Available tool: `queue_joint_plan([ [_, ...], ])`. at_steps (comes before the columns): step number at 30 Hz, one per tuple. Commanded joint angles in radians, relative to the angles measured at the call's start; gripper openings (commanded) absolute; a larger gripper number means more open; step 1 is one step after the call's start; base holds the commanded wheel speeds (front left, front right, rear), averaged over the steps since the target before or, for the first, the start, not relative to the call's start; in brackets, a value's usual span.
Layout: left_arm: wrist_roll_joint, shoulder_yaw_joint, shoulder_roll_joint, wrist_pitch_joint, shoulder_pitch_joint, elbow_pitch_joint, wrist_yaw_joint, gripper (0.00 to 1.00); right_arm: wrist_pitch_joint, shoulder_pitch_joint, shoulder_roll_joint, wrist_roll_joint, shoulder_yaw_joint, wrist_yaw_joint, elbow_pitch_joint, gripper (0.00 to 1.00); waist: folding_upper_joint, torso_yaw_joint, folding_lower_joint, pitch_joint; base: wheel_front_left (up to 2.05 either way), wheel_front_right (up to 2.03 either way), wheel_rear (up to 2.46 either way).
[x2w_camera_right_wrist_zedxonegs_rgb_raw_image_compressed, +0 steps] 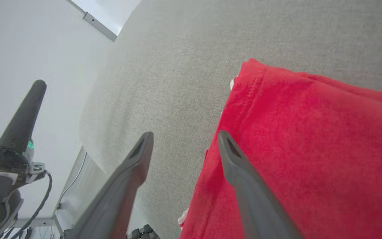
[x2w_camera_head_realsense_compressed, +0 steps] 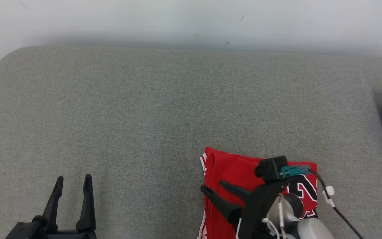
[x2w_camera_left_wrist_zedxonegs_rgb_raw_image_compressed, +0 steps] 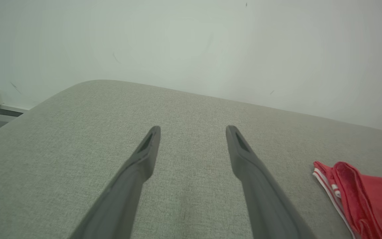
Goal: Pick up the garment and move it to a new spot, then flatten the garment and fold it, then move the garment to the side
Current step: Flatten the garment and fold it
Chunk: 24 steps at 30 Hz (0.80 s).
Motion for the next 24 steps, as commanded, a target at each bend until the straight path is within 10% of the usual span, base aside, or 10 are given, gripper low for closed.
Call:
queue_joint_plan([
  [1, -0.005, 0.003, 0.003, -0.007, 0.016, 0.000, 0.003, 1.00, 0.006, 0.021, -0.002, 0.018, -0.021, -0.002, -0.035, 1.00, -0.0001, -0.002, 0.0000, -0.003, 0.00, 0.00, 0.00],
  [17, -0.011, -0.016, -0.011, -0.010, 0.035, 0.003, -0.001, 1.00, 0.015, 0.202, -0.010, -0.285, -0.386, -0.002, -0.230, 1.00, -0.0001, -0.019, 0.0000, -0.027, 0.00, 0.00, 0.00],
  [24, 0.001, -0.020, -0.019, -0.014, 0.041, 0.018, 0.002, 1.00, -0.245, 0.226, -0.001, -0.403, -0.513, -0.002, -0.161, 1.00, -0.0001, -0.022, 0.0000, -0.055, 0.00, 0.00, 0.00],
])
